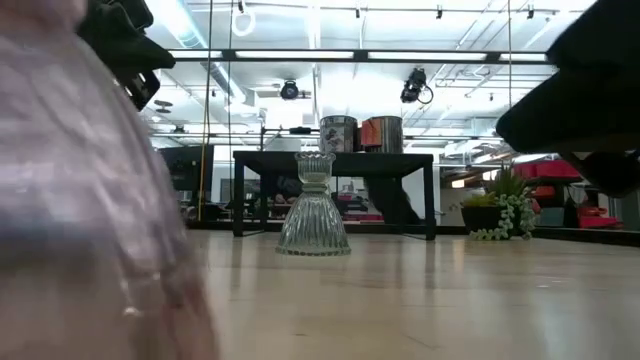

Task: Pick & Place candle stick holders
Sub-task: Put the bottom pink candle holder on the shelf

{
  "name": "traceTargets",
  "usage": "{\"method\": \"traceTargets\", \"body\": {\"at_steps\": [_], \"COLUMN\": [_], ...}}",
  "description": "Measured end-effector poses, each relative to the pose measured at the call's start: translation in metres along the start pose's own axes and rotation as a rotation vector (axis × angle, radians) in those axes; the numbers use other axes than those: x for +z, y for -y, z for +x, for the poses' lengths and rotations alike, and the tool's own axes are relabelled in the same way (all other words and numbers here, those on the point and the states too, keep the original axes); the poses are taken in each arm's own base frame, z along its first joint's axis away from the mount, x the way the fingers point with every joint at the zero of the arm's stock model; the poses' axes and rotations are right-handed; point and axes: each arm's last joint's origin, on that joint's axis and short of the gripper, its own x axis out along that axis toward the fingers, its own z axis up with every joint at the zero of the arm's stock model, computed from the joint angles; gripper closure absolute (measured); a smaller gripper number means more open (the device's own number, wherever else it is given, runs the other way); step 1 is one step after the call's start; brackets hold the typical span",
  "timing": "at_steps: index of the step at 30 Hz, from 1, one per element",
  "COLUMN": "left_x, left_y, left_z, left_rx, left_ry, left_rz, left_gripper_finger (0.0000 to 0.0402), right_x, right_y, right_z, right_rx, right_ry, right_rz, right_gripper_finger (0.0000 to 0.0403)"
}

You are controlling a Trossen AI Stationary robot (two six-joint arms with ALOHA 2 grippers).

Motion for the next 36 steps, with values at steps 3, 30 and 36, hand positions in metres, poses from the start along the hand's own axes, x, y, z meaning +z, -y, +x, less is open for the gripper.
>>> {"method": "traceTargets", "body": {"at_steps": [3,30,36], "left_x": [-0.001,-0.081,-0.104], "left_y": [0.001,0.168,0.209], "left_z": [0.0,0.09,0.125], "left_rx": [-0.042,-0.479,-0.472], "left_ry": [-0.02,-0.237,-0.264], "left_rz": [-0.036,0.272,0.394], "left_gripper_finger": [0.0385,0.0385,0.0377], "right_x": [0.001,0.002,0.002], "right_y": [-0.002,0.0,-0.001], "right_z": [0.0,0.0,0.0], "right_rx": [0.019,0.002,0.003], "right_ry": [0.009,0.02,0.022], "right_rz": [0.013,-0.007,0.013], "right_gripper_finger": [0.0273,0.025,0.025]}}
